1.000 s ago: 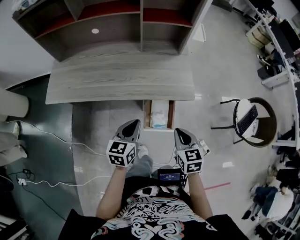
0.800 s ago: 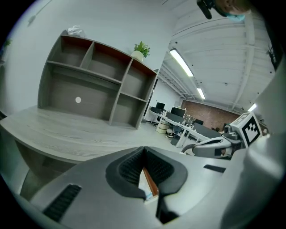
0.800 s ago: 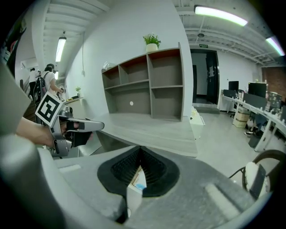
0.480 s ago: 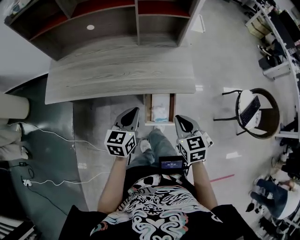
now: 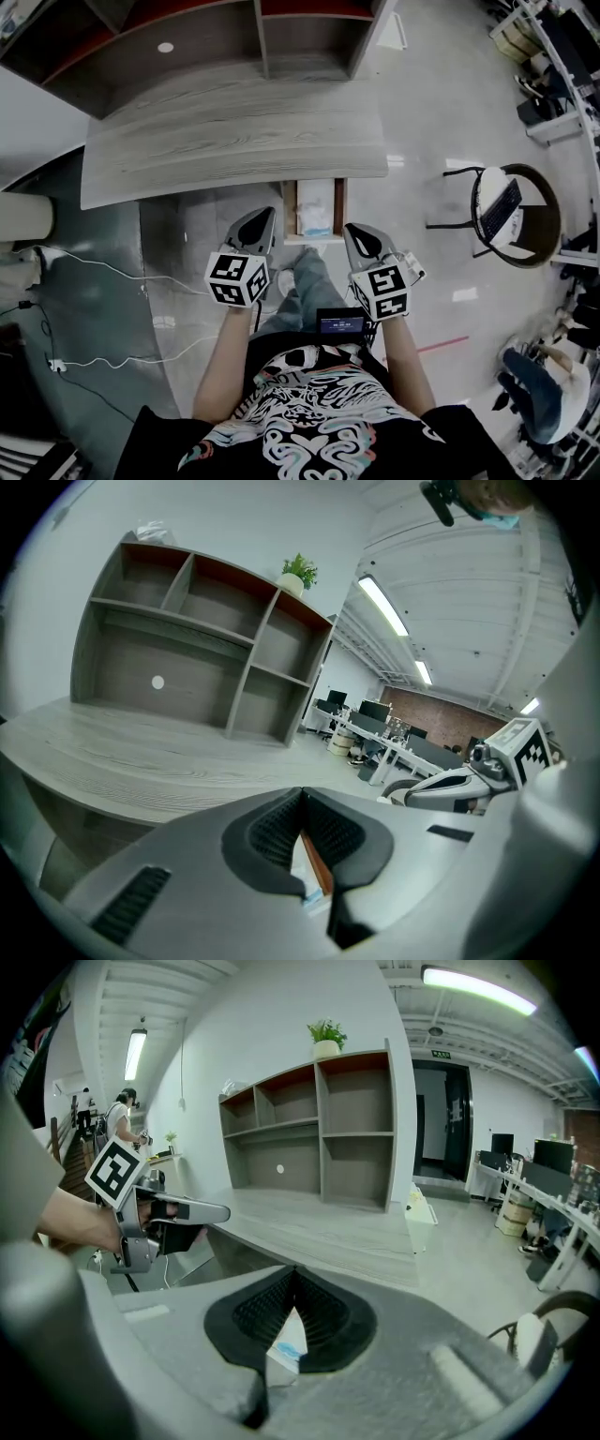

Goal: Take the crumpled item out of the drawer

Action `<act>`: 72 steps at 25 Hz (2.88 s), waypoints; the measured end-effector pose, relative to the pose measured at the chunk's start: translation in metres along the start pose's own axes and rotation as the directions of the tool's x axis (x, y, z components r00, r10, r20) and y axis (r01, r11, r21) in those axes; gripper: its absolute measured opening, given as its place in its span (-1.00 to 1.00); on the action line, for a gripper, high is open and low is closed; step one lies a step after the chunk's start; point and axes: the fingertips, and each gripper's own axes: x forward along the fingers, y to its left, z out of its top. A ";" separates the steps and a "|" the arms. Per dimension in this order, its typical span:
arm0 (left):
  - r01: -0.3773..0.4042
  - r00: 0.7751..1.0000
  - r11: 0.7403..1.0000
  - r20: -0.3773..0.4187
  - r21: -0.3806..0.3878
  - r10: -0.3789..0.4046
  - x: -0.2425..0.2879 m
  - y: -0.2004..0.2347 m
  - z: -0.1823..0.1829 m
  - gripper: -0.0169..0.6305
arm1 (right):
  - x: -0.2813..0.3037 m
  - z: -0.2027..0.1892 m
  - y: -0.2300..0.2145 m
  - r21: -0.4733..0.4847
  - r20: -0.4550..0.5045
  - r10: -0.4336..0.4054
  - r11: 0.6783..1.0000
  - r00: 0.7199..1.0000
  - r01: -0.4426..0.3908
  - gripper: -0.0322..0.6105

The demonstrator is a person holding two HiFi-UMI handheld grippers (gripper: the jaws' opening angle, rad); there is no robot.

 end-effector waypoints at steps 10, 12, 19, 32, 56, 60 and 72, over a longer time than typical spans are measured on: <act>0.014 0.998 1.000 -0.061 -0.018 -0.015 0.013 0.006 -0.021 -0.93 | 0.017 -0.017 0.007 0.022 -0.055 0.030 0.999 0.998 -0.029 -0.89; 0.008 0.997 1.000 -0.073 -0.023 -0.009 0.013 0.009 -0.026 -0.93 | 0.022 -0.020 0.007 0.019 -0.066 0.039 0.999 0.997 -0.038 -0.89; -0.006 0.993 1.000 -0.122 -0.025 0.003 0.030 0.023 -0.047 -0.93 | 0.048 -0.037 0.000 -0.005 -0.126 0.056 0.998 0.990 -0.058 -0.89; -0.015 0.956 0.999 -0.293 -0.032 0.005 0.062 0.029 -0.120 -0.93 | 0.097 -0.101 -0.013 0.029 -0.295 0.115 0.993 0.949 -0.111 -0.87; -0.034 0.890 0.998 -0.455 -0.045 0.010 0.108 0.039 -0.200 -0.93 | 0.190 -0.179 -0.009 0.019 -0.434 0.257 0.961 0.864 -0.276 -0.74; -0.037 0.888 0.998 -0.461 -0.052 0.009 0.109 0.040 -0.202 -0.93 | 0.196 -0.185 -0.001 -0.014 -0.455 0.273 0.950 0.847 -0.313 -0.74; -0.043 0.881 0.997 -0.473 -0.059 0.010 0.110 0.042 -0.207 -0.93 | 0.203 -0.189 -0.003 -0.117 -0.499 0.202 0.948 0.843 -0.296 -0.87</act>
